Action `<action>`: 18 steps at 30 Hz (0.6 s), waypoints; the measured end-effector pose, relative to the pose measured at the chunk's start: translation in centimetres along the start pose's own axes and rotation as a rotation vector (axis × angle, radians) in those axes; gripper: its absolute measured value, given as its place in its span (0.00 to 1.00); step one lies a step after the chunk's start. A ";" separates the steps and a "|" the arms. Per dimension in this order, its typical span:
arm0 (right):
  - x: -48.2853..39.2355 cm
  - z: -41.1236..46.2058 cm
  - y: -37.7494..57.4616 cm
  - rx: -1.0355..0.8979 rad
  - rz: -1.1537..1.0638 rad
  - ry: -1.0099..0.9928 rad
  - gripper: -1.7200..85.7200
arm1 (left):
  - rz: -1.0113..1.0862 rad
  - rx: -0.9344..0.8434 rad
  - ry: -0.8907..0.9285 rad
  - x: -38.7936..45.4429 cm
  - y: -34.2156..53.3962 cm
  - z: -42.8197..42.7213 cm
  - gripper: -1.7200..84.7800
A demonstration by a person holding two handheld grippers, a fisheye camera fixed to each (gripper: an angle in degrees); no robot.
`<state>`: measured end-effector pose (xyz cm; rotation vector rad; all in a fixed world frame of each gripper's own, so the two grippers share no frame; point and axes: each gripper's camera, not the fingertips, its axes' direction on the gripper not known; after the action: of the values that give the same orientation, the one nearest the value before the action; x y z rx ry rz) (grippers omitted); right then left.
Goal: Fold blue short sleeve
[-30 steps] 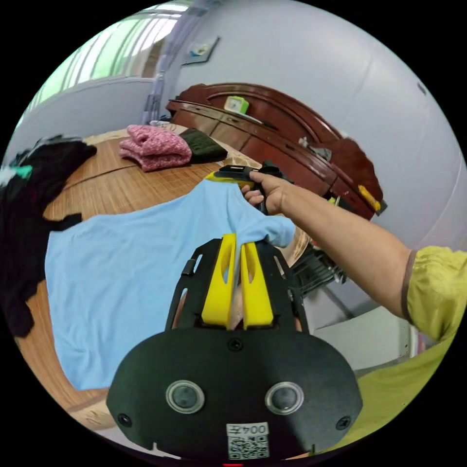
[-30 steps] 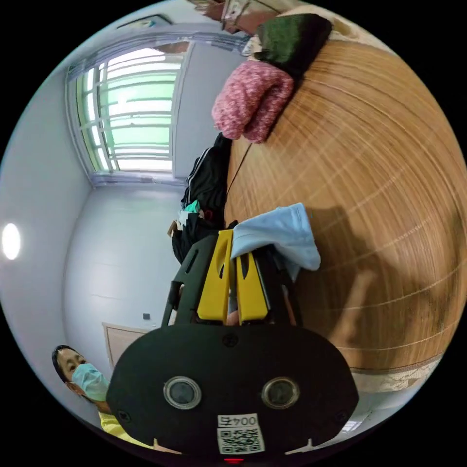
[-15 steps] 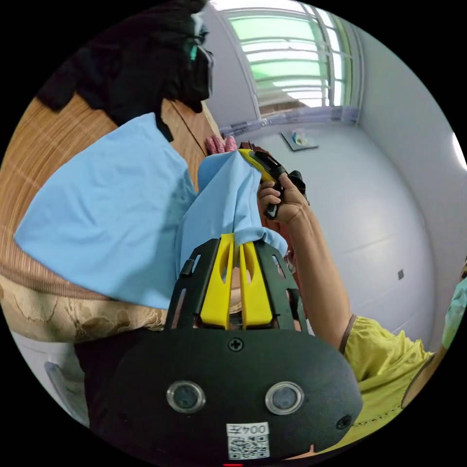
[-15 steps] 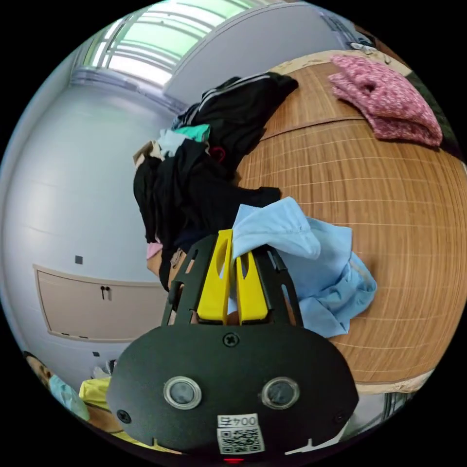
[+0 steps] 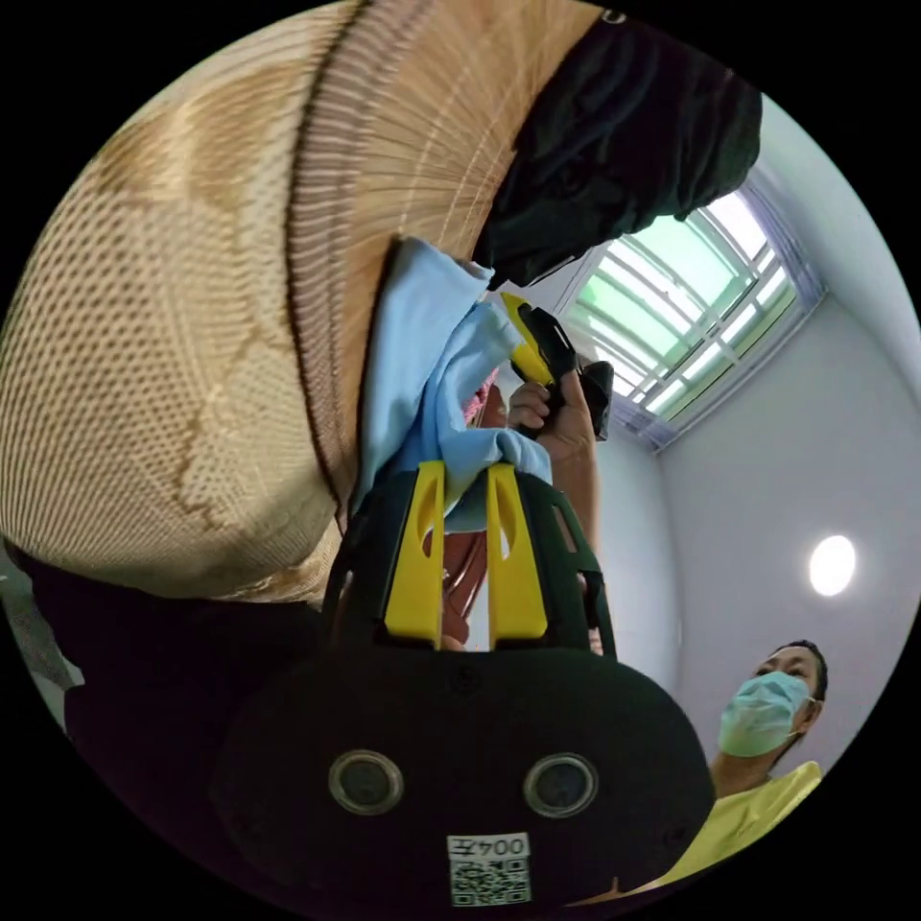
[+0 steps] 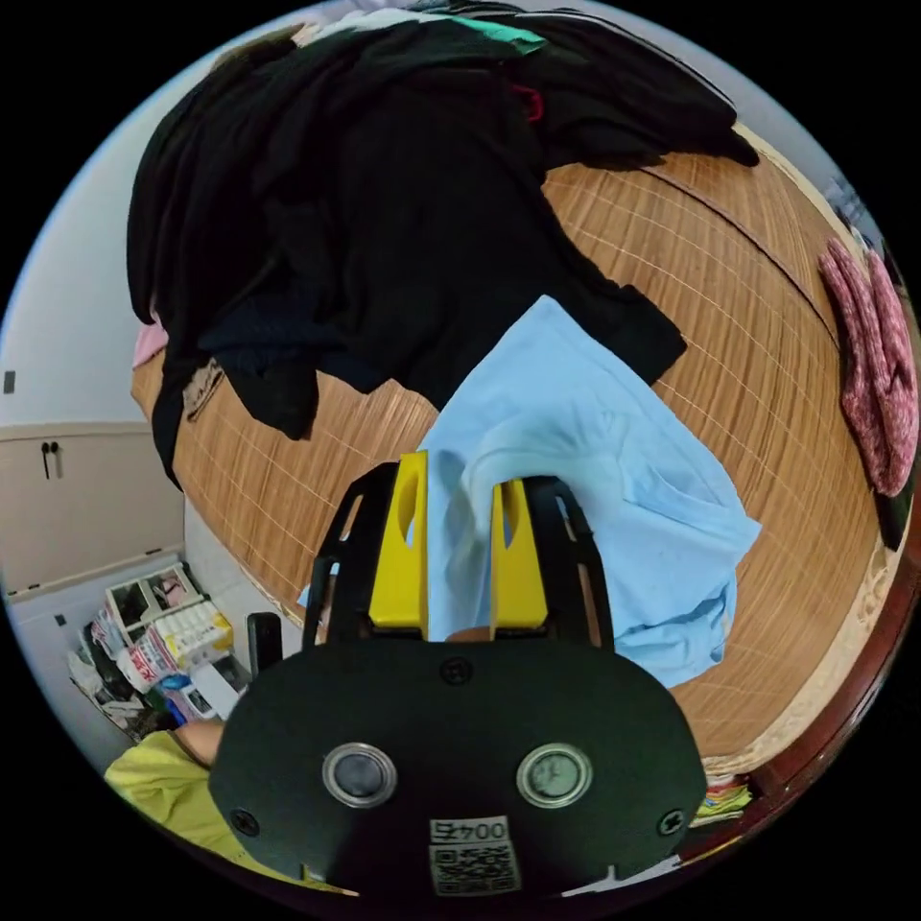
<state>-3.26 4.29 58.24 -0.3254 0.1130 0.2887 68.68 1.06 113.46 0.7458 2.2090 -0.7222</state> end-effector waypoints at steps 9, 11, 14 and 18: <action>-12.0 -8.3 -0.7 0.064 -0.333 0.409 0.15 | -0.015 0.010 0.016 -3.2 0.6 -5.8 0.12; -13.6 -10.4 0.3 0.117 -0.354 0.421 0.15 | 0.000 0.015 0.008 -3.1 0.8 -6.9 0.12; -13.9 -14.0 3.0 0.195 -0.308 0.310 0.14 | 0.049 0.016 -0.014 -2.3 1.2 -8.6 0.11; -10.3 -16.0 10.5 0.205 -0.134 0.160 0.13 | 0.257 -0.018 -0.163 1.5 1.8 -10.4 0.11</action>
<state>-17.16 5.86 41.67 -0.1508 0.2755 0.1167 64.55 9.69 118.24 0.9088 1.9271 -0.6100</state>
